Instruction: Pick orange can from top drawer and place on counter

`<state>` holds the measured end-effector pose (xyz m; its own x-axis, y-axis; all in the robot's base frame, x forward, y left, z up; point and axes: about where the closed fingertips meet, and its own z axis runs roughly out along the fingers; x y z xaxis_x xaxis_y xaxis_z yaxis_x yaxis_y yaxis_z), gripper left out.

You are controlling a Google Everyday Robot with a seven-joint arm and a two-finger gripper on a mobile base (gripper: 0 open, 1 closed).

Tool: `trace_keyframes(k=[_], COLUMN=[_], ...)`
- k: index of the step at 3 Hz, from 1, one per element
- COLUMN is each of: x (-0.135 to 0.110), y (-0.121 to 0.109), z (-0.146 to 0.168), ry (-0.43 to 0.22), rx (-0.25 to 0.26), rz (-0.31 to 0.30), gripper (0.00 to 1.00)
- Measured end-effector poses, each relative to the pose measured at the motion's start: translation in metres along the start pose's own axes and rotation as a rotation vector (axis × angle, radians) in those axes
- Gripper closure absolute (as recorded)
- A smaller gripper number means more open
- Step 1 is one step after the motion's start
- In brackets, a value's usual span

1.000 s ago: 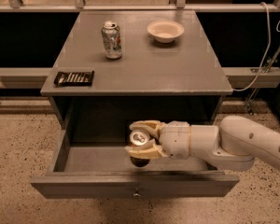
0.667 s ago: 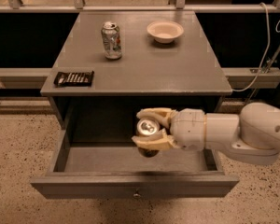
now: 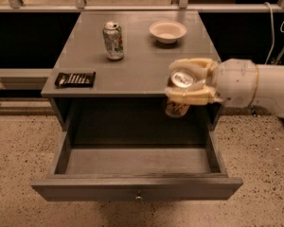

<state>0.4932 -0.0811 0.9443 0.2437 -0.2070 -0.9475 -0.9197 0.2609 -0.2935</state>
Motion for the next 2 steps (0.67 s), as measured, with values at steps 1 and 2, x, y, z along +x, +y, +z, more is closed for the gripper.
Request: trace_keyframes(k=[1,2], x=[-0.013,-0.011], y=[-0.066,-0.128], z=[-0.005,0.025], ry=[-0.030,-0.003], rx=[0.059,0.124], rz=[0.033,0.103], gripper=[1.00,1.00])
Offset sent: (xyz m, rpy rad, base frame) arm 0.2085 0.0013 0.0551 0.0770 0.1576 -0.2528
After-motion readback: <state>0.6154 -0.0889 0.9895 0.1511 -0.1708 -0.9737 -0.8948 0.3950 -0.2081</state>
